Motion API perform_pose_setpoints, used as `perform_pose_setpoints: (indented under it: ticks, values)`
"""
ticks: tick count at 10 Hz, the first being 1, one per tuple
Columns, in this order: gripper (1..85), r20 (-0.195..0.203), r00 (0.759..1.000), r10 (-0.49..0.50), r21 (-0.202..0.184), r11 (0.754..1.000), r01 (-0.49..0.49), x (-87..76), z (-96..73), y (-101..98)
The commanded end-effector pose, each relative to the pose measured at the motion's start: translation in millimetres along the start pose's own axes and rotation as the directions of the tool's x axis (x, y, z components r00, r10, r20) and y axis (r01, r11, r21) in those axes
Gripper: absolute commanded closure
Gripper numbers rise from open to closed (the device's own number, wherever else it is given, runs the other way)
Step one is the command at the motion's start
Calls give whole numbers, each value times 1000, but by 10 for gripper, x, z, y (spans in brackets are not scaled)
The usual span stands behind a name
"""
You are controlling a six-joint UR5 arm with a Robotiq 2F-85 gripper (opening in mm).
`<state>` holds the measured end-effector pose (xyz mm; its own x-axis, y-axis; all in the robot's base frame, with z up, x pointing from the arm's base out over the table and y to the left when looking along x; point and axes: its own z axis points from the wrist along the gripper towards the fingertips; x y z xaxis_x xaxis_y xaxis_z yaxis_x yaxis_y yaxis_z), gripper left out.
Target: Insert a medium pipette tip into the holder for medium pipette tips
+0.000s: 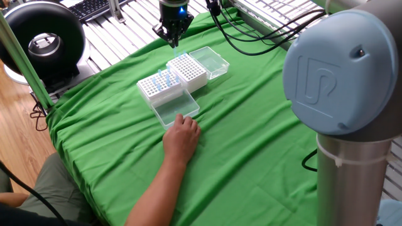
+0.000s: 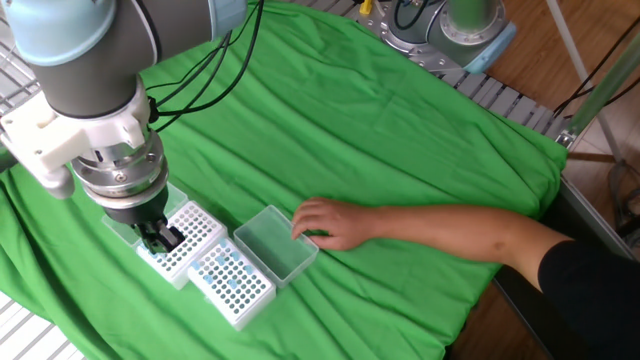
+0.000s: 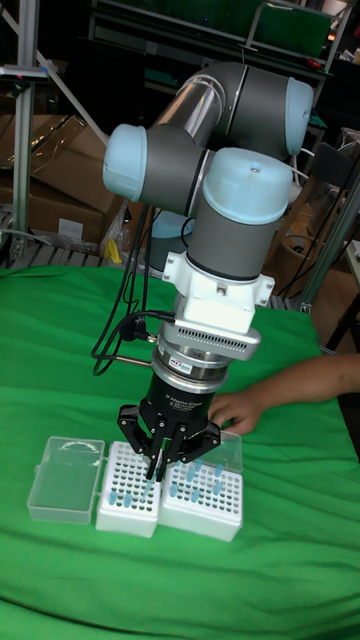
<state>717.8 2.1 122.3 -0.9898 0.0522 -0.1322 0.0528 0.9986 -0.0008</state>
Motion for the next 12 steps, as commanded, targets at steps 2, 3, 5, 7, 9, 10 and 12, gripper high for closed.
perform_pose_setpoints:
  ticks: [2,3,5,7,9,10,12]
  values:
    - [847,11,1000,5,-12,1000,-5,-35,35,32]
    - [847,13,1000,4,-11,1000,-4,-43,49,29]
    - [847,14,1000,7,-10,1000,-7,-45,67,32]
    - [847,16,1000,7,-10,1000,-7,-48,81,33]
    - [847,24,1000,4,-10,1000,-4,-59,116,25]
    - [847,31,1000,-2,-12,1000,2,-74,153,14]
    - [777,28,999,-27,-28,999,27,-44,225,17]
